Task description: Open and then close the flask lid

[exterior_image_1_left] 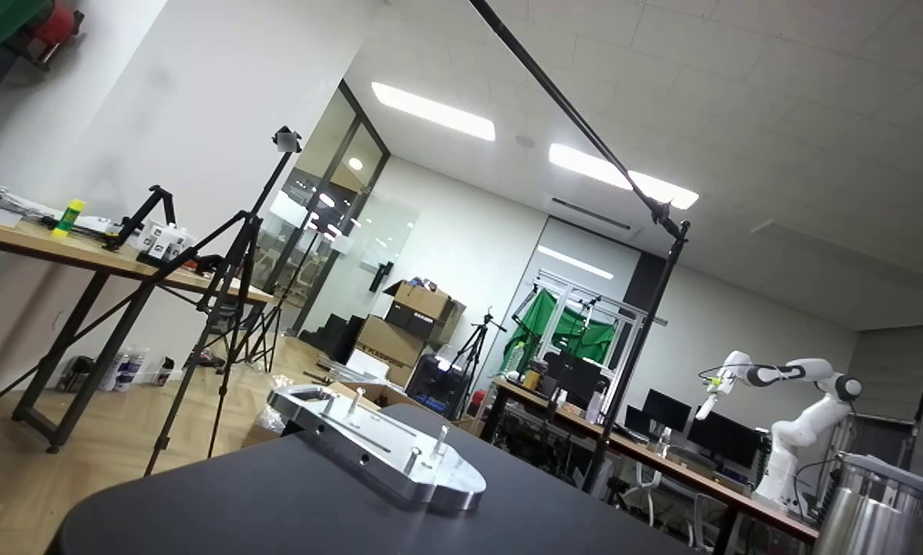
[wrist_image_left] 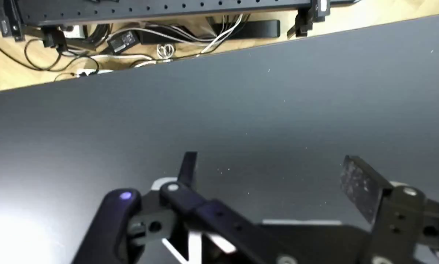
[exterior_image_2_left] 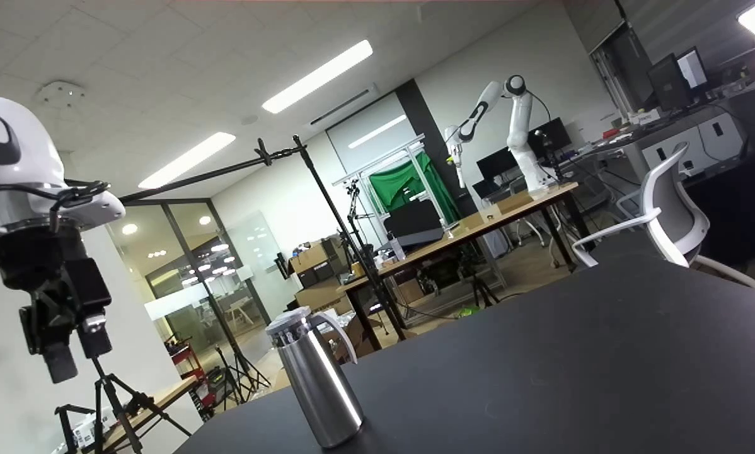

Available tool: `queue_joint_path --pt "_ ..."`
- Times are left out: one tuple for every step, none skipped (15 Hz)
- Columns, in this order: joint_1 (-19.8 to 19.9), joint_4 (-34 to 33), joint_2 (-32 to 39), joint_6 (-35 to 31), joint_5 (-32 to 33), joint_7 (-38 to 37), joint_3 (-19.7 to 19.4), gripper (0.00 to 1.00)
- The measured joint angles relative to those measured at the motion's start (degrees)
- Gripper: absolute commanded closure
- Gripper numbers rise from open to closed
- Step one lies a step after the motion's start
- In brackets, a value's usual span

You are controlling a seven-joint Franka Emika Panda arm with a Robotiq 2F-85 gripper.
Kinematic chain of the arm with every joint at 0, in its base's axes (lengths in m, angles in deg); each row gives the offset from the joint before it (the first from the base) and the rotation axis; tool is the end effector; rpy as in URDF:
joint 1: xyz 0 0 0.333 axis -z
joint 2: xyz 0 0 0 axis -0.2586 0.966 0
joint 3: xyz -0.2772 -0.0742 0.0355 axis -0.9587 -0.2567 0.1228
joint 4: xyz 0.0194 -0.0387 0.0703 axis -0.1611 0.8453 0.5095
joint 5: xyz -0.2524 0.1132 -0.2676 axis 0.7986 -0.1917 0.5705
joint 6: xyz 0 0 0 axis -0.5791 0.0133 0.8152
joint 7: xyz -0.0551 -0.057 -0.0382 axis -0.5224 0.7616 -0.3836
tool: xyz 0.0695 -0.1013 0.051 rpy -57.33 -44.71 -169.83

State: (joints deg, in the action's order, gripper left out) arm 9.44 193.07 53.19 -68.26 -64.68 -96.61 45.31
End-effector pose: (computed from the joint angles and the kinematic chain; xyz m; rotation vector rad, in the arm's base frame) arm 0.3538 0.1362 0.4012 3.0702 -0.0909 -0.1757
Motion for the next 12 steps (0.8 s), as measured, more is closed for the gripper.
queue_joint_path --pt "0.7 -0.5 0.4 -1.5 1.3 0.0 -0.2 0.00" --pt "1.4 -1.4 0.9 -2.8 2.6 0.0 -0.5 0.25" --pt "2.4 -2.9 1.7 -4.0 3.9 0.0 -1.0 0.26" --pt "3.3 -4.7 2.9 -4.9 4.7 -0.1 -1.5 0.34" --pt "4.2 -7.0 4.4 -5.5 5.3 -0.1 -2.0 0.40" --pt "5.0 -9.6 6.4 -6.0 5.9 -0.2 -2.5 0.49" --pt "5.7 -12.3 8.5 -6.1 6.3 -0.5 -2.9 0.55" --pt "6.4 -15.0 11.0 -6.1 6.8 -0.8 -3.2 0.61" --pt "6.8 -17.9 13.7 -6.0 7.4 -1.4 -3.4 0.69" --pt "6.9 -20.7 16.4 -5.9 7.8 -2.0 -3.6 0.75" --pt "6.9 -23.4 19.1 -5.8 8.2 -2.8 -3.6 0.83" --pt "6.8 -26.0 21.6 -5.7 8.4 -3.6 -3.7 0.89"
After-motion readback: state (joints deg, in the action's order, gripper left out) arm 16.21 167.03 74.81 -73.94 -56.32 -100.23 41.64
